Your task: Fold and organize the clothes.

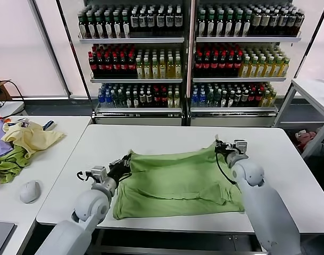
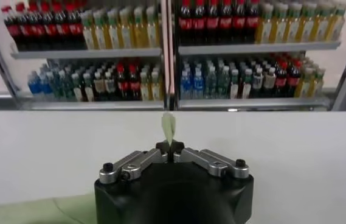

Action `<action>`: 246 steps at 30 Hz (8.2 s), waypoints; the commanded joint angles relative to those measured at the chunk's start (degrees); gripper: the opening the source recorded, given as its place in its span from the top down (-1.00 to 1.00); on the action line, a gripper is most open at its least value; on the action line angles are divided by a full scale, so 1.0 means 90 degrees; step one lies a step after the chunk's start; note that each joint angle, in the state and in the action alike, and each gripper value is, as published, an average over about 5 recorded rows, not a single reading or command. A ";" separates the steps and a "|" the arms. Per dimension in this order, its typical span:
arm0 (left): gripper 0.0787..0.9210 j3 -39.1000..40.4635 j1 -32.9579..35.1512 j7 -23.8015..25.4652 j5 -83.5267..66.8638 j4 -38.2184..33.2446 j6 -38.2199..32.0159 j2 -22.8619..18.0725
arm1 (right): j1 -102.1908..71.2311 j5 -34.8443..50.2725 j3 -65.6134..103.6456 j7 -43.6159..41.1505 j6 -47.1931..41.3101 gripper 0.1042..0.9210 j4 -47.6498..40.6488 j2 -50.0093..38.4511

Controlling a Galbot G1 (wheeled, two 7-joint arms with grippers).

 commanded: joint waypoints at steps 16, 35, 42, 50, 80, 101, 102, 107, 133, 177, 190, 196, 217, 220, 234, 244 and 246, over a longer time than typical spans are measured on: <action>0.96 -0.0363 0.1564 0.0324 0.0598 -0.0832 0.0429 0.0207 | -0.2396 -0.0501 0.0891 0.0201 -0.0124 0.93 0.1768 -0.0073; -0.20 -0.0647 0.2419 -0.1378 0.2514 -0.1174 0.0279 -0.1622 | -0.3167 -0.0953 0.1189 0.0176 0.0023 -0.29 0.2663 -0.0002; -0.67 -0.0540 0.2369 -0.1631 0.2736 -0.0781 0.0593 -0.1931 | -0.3292 -0.0952 0.1257 0.0177 0.0068 -0.72 0.2750 -0.0047; -0.40 -0.0559 0.2339 -0.1643 0.2408 -0.0648 0.0788 -0.1992 | -0.3316 -0.0887 0.1301 0.0180 0.0093 -0.76 0.2785 -0.0115; 0.87 -0.3634 0.1633 -0.0747 -0.2615 -0.1956 0.0616 0.0328 | -0.2966 -0.0871 0.1193 0.0193 0.0216 -0.76 0.2654 -0.0130; 0.87 0.0355 0.0150 -0.0829 -0.1905 -0.0867 0.0602 -0.1672 | -0.3086 -0.1051 0.1227 0.0155 0.0309 -0.76 0.2643 -0.0208; 0.87 0.0424 0.0128 -0.0832 -0.1735 -0.0832 0.0604 -0.1662 | -0.3084 -0.1049 0.1231 0.0153 0.0314 -0.76 0.2641 -0.0210; 0.86 0.0680 -0.0015 -0.0727 -0.1362 -0.0649 0.0601 -0.1641 | -0.3069 -0.1040 0.1247 0.0152 0.0319 -0.76 0.2628 -0.0210; -0.74 -0.1501 0.1878 -0.0704 0.0957 -0.1073 0.0028 -0.0495 | -0.2996 -0.1224 0.1087 0.0162 0.0353 -0.76 0.2584 -0.0025; 0.77 -0.1645 0.1270 -0.0594 -0.1073 -0.0450 0.0070 -0.0815 | -0.3176 -0.1232 0.1158 0.0171 0.0351 -0.76 0.2881 -0.0051; 0.88 -0.4409 0.1323 -0.0413 -0.3254 -0.1232 0.0601 0.0987 | -0.3040 -0.1234 0.1076 0.0177 0.0333 -0.76 0.2889 0.0030; 0.88 -0.3983 0.1104 -0.0576 -0.3649 -0.2033 0.0769 0.1149 | -0.3105 -0.1245 0.1106 0.0172 0.0354 -0.76 0.2935 0.0078; 0.88 0.2155 -0.1285 -0.0051 0.1844 0.0975 0.0311 -0.2070 | -0.3392 -0.1153 0.1567 0.0127 0.0448 -0.76 0.3097 -0.0018; 0.88 0.2314 -0.1544 -0.0133 0.1774 0.1266 0.0351 -0.2343 | -0.3357 -0.1114 0.1590 0.0124 0.0458 -0.76 0.3070 -0.0024; 0.36 0.2288 -0.1385 -0.0306 0.1110 0.1145 -0.0596 -0.2589 | -0.2979 -0.1048 0.1343 0.0121 0.0443 -0.76 0.2915 -0.0088; -0.33 0.0731 0.0204 -0.0224 0.0969 -0.0751 -0.0779 -0.1492 | -0.1913 -0.1207 -0.0358 0.0376 0.0312 -0.76 0.2191 0.0255; -0.46 0.0326 0.0634 -0.0231 0.1217 -0.1025 -0.0865 -0.1247 | -0.1508 -0.1214 -0.0733 0.0489 0.0240 -0.76 0.1839 0.0441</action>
